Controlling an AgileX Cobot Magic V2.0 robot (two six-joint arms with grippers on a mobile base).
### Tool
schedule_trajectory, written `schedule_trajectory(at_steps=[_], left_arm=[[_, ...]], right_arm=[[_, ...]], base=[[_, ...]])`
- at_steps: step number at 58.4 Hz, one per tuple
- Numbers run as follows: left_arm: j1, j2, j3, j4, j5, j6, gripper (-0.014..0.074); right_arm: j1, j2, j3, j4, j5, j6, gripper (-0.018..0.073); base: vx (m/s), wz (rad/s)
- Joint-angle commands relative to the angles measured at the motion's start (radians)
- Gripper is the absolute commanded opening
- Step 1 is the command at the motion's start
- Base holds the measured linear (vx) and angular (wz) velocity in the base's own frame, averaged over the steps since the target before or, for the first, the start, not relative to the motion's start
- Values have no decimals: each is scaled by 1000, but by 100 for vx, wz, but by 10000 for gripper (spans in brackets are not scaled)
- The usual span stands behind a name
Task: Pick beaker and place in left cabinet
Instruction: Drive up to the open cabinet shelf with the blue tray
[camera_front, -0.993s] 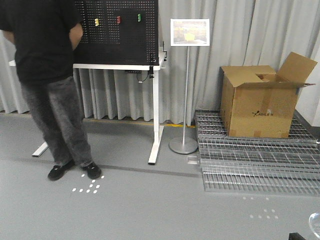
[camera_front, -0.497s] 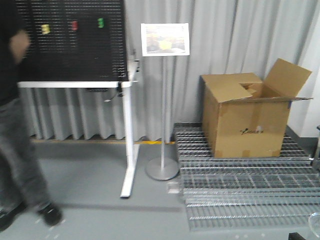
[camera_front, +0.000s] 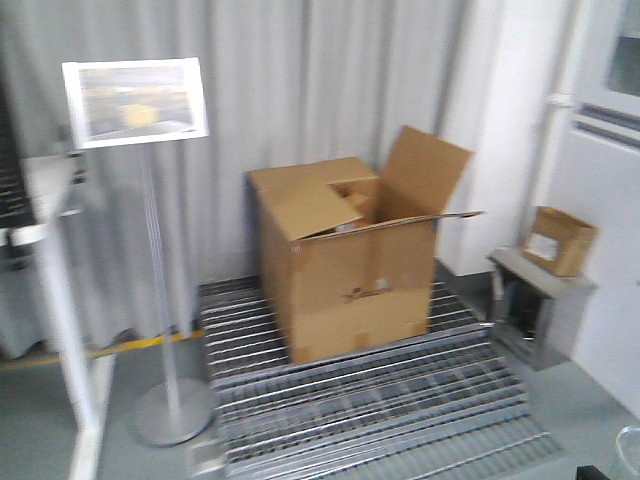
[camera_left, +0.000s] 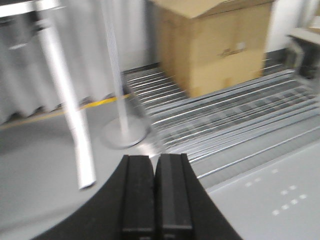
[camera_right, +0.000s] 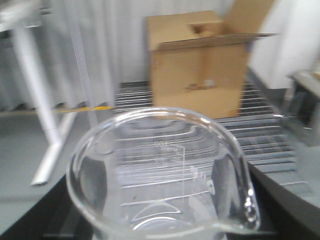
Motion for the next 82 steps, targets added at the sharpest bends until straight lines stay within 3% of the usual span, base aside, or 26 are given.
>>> schedule_trajectory(at_steps=[1, 42, 82], left_arm=[[1, -11, -12, 0, -75, -4, 4], [1, -11, -12, 0, -75, -4, 4], [1, -11, -12, 0, -75, -4, 4]], right_arm=[[-6, -2, -32, -10, -26, -4, -3], [-6, -2, -32, -10, -26, -4, -3], [-6, -2, -32, -10, -26, -4, -3]], base=[[54, -81], [48, -82], [46, -60]])
